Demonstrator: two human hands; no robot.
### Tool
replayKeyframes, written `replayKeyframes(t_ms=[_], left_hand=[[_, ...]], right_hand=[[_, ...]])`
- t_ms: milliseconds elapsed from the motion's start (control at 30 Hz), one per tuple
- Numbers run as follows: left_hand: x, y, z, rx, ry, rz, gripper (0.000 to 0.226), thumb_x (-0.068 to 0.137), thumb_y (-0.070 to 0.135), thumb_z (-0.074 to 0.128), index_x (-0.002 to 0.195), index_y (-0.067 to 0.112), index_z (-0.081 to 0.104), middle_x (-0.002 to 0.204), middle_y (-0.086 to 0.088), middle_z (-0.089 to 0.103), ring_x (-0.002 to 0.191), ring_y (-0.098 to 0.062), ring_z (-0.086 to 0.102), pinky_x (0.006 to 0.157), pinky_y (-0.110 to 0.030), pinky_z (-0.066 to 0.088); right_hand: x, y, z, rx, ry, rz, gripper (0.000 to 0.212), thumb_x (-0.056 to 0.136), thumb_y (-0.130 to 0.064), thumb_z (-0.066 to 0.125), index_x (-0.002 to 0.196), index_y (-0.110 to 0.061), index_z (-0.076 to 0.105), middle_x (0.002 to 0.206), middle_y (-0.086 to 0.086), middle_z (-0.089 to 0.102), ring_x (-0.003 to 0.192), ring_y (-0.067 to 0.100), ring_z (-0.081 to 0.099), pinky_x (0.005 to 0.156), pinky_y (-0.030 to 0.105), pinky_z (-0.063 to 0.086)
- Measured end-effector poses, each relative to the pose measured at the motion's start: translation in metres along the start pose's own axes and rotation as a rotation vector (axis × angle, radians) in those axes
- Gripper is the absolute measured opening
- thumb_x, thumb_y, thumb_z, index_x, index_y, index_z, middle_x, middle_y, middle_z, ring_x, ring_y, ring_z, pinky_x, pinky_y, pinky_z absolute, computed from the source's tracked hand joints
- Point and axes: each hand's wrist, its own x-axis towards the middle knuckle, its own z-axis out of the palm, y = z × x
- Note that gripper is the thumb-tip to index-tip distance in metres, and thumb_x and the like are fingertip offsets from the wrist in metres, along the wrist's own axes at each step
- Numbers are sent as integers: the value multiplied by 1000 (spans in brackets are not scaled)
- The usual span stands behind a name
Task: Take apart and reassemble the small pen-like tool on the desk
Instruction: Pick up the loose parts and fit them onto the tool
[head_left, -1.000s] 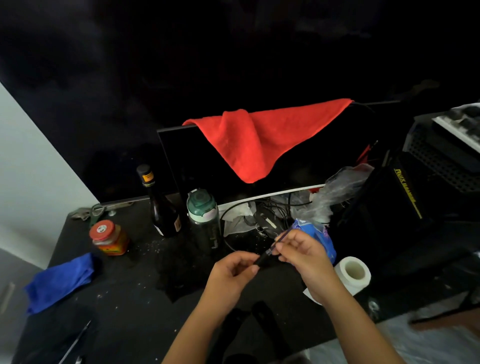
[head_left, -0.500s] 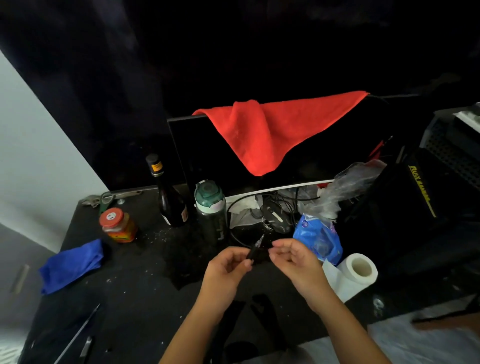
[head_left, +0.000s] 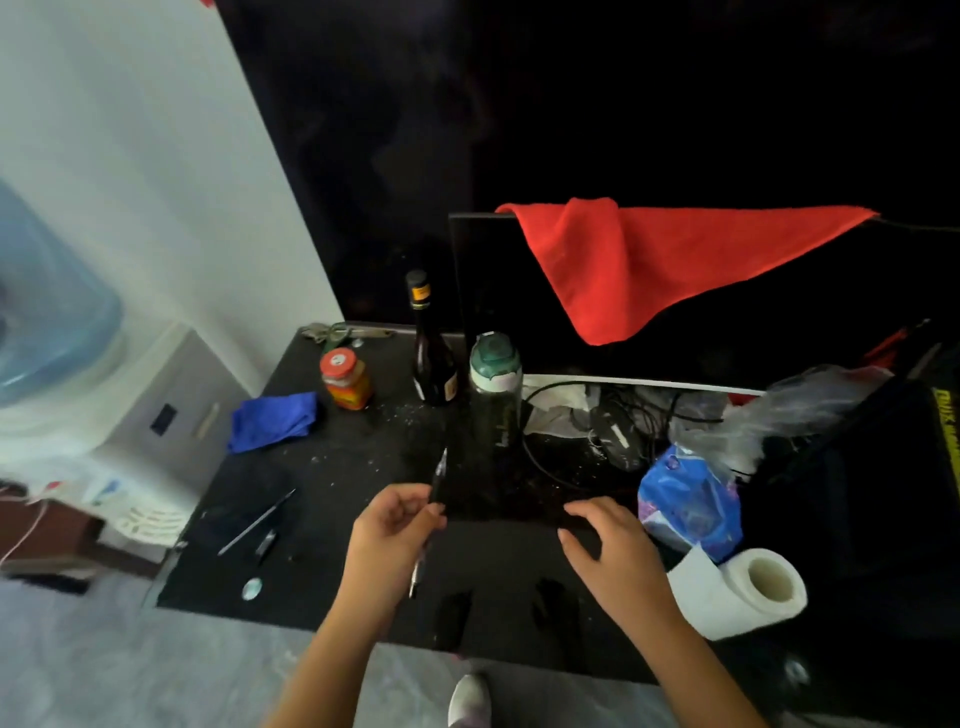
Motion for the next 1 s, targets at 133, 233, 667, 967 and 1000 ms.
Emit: replayKeyframes(t_ms=[133,233,667,967,1000], left_hand=[[-24,-5,-20,43,101,-33,20,83,2,58,77,20,61,70,-4,66,58,-9,56,54,-23,43],[-36,-9,-35,56,158,-51,18,83,2,58,78,19,62,72,-5,66,62,-14,55,57,-27,41],[-42,-36,-154,5,209,-70,17,83,5,59,80,21,62,78,-5,65,66,-14,56,56,-25,43],[-26,-61,-308,4,147,-69,13,83,3,58,83,15,63,67,2,62,46,5,54,46,-8,44],[-25,-63,-320,8,144,-73,14,83,3,58,83,16,63,67,2,62,46,5,54,47,-8,44]], right_hand=[[-14,-7,11,14,-88,-9,29,84,-26,58,113,-18,59,113,-3,58,109,10,52,86,19,39],[-21,-17,19,18,-127,-29,30,85,-27,57,114,-19,58,114,-4,58,110,9,51,89,22,42],[-44,-99,97,-18,-223,-10,28,87,-27,53,115,-22,55,117,-7,55,111,6,49,88,18,40],[-66,-213,217,-32,-219,76,25,86,-23,56,111,-21,58,111,-7,57,104,6,52,80,15,36],[-68,-222,227,-28,-222,73,25,86,-22,56,110,-20,58,109,-7,57,101,4,50,78,13,35]])
